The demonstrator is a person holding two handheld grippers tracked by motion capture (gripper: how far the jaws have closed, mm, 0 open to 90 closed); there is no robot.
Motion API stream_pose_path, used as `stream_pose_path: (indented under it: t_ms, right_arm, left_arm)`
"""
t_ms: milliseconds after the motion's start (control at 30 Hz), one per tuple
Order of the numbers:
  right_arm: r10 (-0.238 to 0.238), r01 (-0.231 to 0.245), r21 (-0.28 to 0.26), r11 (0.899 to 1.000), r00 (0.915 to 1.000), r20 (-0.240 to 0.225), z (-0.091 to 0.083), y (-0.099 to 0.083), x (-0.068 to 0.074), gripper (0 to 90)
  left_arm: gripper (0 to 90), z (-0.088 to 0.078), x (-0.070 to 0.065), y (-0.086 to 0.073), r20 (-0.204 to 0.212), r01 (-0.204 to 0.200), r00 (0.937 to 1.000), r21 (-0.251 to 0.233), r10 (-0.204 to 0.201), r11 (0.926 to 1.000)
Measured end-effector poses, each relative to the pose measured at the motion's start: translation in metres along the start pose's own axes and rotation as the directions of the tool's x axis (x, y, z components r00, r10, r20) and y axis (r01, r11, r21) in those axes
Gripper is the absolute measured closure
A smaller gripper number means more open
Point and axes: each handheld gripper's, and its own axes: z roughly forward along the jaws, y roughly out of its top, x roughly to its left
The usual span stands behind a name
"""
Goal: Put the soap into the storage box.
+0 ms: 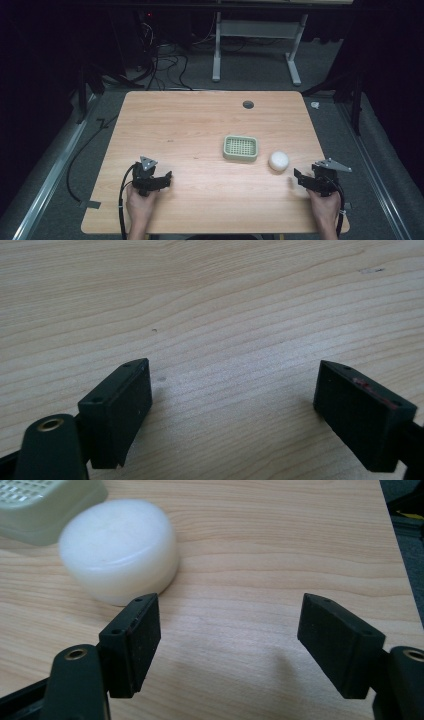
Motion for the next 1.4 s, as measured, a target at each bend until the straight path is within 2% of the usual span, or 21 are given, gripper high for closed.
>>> stream_pose_path:
  t_ms: [67, 100, 300, 633, 833, 1033, 1400]
  right_arm:
    - [0.002, -0.002, -0.007, 1.0, 0.9999, -0.016, -0.003, 0.0, 0.003, 25.4]
    - [-0.012, 0.012, -0.014, 1.0, 0.9997, -0.019, -0.004, 0.001, 0.003, 25.4]
    - [-0.007, 0.006, -0.031, 0.999, 0.9988, -0.049, -0.012, 0.001, 0.012, 25.1]
    - [-0.03, 0.025, -0.055, 0.998, 0.9947, -0.098, -0.011, 0.011, 0.027, 20.2]
    - [-0.051, 0.045, -0.051, 0.998, 0.9908, -0.125, 0.003, 0.024, 0.038, 15.5]
    - [-0.065, 0.06, -0.042, 0.997, 0.988, -0.14, 0.016, 0.032, 0.046, 14.5]
    - [-0.053, 0.052, -0.015, 0.999, 0.9908, -0.125, 0.033, 0.037, 0.049, 13.6]
  left_arm:
    - [16.3, 0.0, 0.0, 0.0, 0.001, 0.0, 1.0, 0.0, 0.0, 1.0]
    - [16.3, 0.0, 0.0, 0.0, 0.001, 0.0, 1.0, 0.0, 0.0, 1.0]
    - [16.3, 0.0, 0.0, 0.0, 0.001, 0.0, 1.0, 0.0, 0.0, 1.0]
    - [16.3, 0.0, 0.0, 0.0, 0.001, 0.0, 1.0, 0.0, 0.0, 1.0]
    - [16.3, 0.0, 0.0, 0.0, 0.001, 0.0, 1.0, 0.0, 0.0, 1.0]
    - [16.3, 0.0, 0.0, 0.0, 0.001, 0.0, 1.0, 0.0, 0.0, 1.0]
    - [16.3, 0.0, 0.0, 0.0, 0.001, 0.0, 1.0, 0.0, 0.0, 1.0]
